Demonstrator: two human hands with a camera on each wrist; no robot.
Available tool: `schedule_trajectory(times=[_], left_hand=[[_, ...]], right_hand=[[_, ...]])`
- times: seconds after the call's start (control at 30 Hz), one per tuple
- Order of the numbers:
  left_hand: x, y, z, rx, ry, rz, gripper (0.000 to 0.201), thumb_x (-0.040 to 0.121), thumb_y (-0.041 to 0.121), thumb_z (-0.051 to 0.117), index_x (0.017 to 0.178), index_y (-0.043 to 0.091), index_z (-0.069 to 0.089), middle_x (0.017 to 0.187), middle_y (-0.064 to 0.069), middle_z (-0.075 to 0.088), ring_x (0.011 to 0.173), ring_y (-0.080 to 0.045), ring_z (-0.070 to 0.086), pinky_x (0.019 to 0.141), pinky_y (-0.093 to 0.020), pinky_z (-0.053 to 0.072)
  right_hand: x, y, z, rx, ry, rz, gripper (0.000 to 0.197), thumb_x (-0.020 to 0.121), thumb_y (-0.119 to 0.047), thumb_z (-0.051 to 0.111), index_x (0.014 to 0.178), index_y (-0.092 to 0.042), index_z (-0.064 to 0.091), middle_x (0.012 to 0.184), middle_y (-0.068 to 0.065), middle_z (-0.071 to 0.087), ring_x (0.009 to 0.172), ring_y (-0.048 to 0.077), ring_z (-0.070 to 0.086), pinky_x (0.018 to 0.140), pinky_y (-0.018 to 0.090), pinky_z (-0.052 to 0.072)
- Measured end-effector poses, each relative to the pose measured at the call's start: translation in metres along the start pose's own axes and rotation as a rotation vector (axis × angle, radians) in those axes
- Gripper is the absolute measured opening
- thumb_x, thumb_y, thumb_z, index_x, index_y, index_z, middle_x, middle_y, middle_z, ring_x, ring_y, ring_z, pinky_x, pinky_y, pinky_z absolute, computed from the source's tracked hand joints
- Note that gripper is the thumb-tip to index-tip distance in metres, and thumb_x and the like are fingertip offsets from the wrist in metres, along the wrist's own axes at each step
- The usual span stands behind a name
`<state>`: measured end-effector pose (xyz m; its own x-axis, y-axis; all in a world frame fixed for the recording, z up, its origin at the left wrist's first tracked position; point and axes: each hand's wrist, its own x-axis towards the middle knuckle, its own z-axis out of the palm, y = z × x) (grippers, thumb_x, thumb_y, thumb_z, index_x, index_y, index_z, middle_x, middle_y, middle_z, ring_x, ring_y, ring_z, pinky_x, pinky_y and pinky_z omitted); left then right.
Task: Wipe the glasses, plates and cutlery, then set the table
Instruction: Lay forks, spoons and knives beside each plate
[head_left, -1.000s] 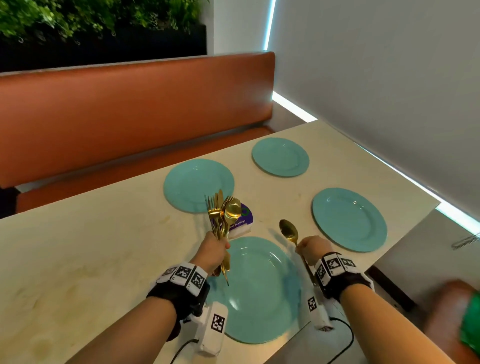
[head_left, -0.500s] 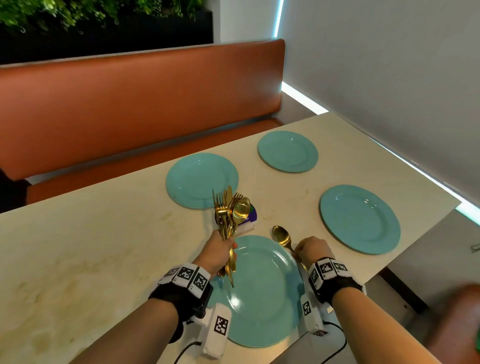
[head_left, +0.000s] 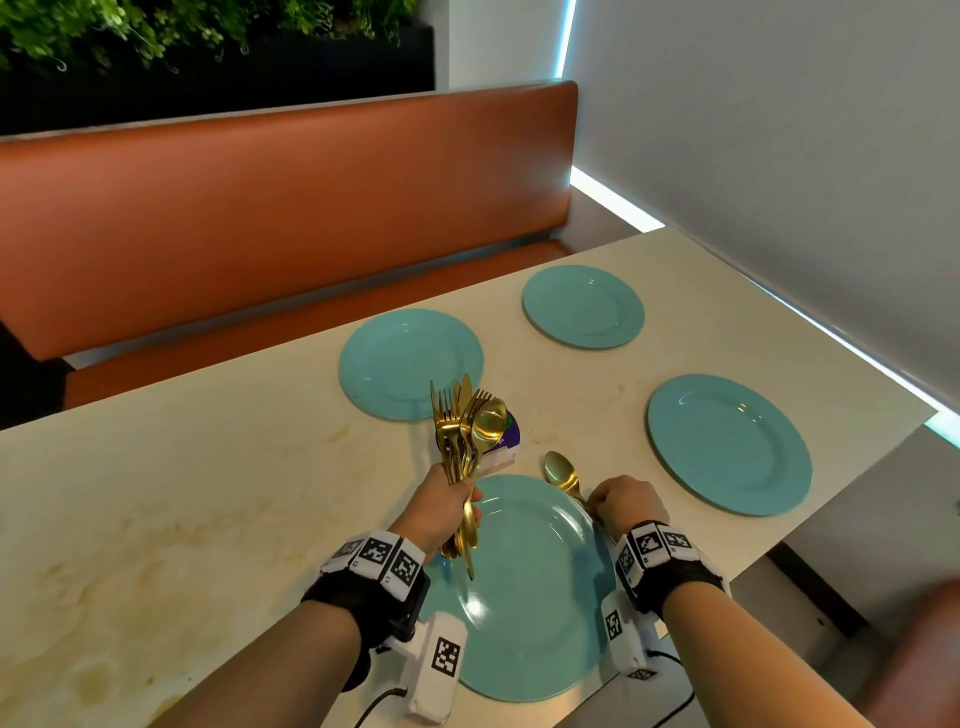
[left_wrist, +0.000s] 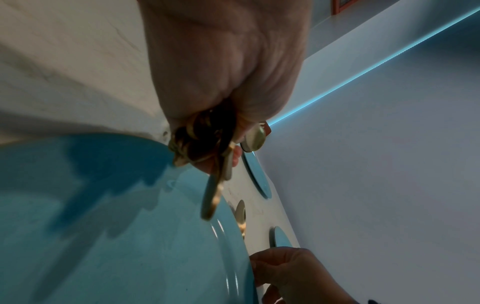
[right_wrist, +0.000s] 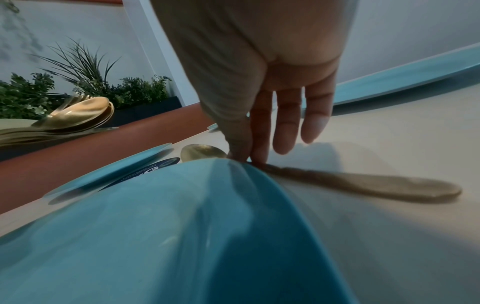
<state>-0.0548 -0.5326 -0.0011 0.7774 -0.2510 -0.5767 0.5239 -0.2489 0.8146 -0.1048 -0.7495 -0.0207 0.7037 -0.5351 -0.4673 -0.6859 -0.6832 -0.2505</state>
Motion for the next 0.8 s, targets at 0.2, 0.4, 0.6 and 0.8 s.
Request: schedule_trajectory(times=[0.2, 0.4, 0.6, 0.8], left_hand=[[-0.001, 0.001, -0.001, -0.013, -0.001, -0.008, 0.013, 0.101, 0.018, 0.039, 0.111, 0.012, 0.044, 0.093, -0.006, 0.057, 0.072, -0.016, 0.057, 0.076, -0.035, 0.053], [0.0, -0.003, -0.001, -0.047, 0.014, -0.015, 0.013, 0.101, 0.016, 0.038, 0.112, 0.011, 0.044, 0.093, -0.006, 0.057, 0.071, -0.016, 0.056, 0.082, -0.039, 0.053], [0.0, -0.003, 0.0, -0.049, 0.022, 0.0, 0.014, 0.101, 0.016, 0.038, 0.113, 0.012, 0.045, 0.093, -0.005, 0.059, 0.074, -0.016, 0.057, 0.083, -0.038, 0.053], [-0.003, -0.001, 0.0, -0.027, -0.017, 0.036, 0.017, 0.1, 0.012, 0.039, 0.115, 0.009, 0.045, 0.091, -0.006, 0.059, 0.071, -0.016, 0.058, 0.073, -0.034, 0.053]], right_hand=[[0.003, -0.004, 0.0, -0.001, 0.014, -0.003, 0.017, 0.088, -0.019, 0.056, 0.092, -0.024, 0.072, 0.099, 0.004, 0.069, 0.084, 0.02, 0.059, 0.079, 0.029, 0.051], [0.0, 0.0, 0.0, -0.005, 0.012, 0.009, 0.017, 0.089, -0.02, 0.057, 0.094, -0.024, 0.072, 0.101, 0.004, 0.069, 0.085, 0.021, 0.06, 0.079, 0.028, 0.05], [-0.009, -0.009, -0.007, 0.039, 0.04, 0.005, 0.025, 0.088, -0.024, 0.058, 0.111, -0.022, 0.066, 0.112, 0.006, 0.066, 0.099, 0.023, 0.061, 0.085, 0.03, 0.048], [-0.03, -0.054, -0.016, 0.151, -0.063, -0.302, 0.03, 0.091, -0.035, 0.055, 0.098, -0.011, 0.07, 0.097, 0.004, 0.069, 0.077, 0.014, 0.056, 0.069, 0.022, 0.041]])
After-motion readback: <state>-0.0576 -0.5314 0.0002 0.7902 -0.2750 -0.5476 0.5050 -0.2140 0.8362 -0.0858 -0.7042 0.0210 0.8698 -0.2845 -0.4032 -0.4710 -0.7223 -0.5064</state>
